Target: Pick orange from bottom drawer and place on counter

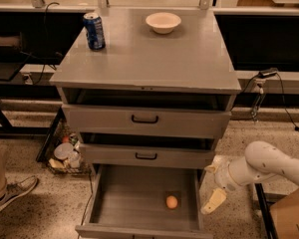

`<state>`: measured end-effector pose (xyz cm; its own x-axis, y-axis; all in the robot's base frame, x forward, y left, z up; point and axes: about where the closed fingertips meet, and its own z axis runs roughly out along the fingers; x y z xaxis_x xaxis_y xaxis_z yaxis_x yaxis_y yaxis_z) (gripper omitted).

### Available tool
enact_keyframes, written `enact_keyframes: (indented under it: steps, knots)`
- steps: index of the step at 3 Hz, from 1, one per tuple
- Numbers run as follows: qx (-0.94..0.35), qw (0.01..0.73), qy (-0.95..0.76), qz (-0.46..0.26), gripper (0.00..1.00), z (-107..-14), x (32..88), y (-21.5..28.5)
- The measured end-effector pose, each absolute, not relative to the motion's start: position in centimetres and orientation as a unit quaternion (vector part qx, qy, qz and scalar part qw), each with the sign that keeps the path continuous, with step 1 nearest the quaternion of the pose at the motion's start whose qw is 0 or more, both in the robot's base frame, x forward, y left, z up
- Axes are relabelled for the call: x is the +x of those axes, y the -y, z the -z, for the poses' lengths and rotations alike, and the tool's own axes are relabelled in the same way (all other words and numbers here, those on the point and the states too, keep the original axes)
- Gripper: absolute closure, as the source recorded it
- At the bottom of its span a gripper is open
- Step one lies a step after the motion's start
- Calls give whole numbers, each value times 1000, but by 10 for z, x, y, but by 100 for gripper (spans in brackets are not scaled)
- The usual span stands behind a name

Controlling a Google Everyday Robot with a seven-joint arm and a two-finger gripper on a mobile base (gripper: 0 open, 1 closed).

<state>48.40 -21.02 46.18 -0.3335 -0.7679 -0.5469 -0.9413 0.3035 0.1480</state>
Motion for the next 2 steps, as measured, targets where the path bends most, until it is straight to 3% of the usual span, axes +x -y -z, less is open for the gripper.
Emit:
enact_keyframes:
  steps: [2]
  knots:
    - [-551,232,-756,-266,0,-376,487,196]
